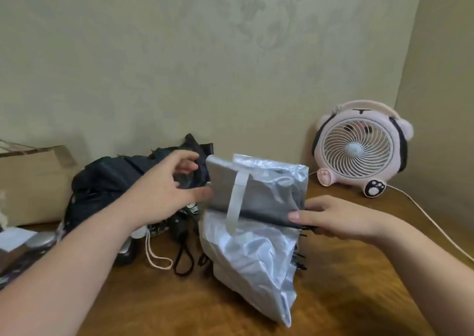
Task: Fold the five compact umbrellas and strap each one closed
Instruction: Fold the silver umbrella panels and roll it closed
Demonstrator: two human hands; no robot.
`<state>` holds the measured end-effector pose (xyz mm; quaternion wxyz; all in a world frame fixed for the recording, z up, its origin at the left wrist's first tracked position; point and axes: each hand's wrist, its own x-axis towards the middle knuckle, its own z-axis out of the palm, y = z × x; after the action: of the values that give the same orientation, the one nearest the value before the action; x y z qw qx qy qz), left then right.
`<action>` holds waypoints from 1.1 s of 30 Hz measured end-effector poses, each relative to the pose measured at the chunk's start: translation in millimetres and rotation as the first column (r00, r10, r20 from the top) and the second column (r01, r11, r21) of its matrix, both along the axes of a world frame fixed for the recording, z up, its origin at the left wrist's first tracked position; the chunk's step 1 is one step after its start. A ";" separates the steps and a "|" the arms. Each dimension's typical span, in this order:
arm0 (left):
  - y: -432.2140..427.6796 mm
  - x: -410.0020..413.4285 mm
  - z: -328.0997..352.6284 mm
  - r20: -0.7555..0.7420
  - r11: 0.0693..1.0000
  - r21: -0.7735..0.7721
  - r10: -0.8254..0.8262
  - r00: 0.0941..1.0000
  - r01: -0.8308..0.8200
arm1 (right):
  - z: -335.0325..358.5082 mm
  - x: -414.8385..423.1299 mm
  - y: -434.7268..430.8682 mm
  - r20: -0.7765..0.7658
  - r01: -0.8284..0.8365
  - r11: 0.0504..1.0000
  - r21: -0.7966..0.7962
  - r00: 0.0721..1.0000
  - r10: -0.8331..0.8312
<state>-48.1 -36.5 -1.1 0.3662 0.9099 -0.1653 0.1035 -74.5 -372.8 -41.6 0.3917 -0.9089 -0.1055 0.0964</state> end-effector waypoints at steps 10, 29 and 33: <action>-21.0 9.6 -20.5 -0.223 0.959 0.070 -0.254 0.941 0.275 | 11.9 14.9 5.3 0.154 0.159 0.987 -0.037 0.976 -0.152; -59.4 -103.5 -66.6 -0.634 0.904 -0.392 -0.131 0.762 -0.170 | 0.2 28.1 55.0 -0.577 0.482 0.498 0.721 0.815 0.046; -74.8 -42.7 -61.5 -0.692 0.652 -0.670 -0.378 0.614 -0.354 | -9.9 18.5 79.1 -0.626 0.527 0.502 0.686 0.779 0.036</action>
<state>-90.8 -111.3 -62.7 0.7441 0.6157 0.0652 -0.2510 -55.9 -293.7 -51.5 0.7972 -0.5413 0.1213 0.2383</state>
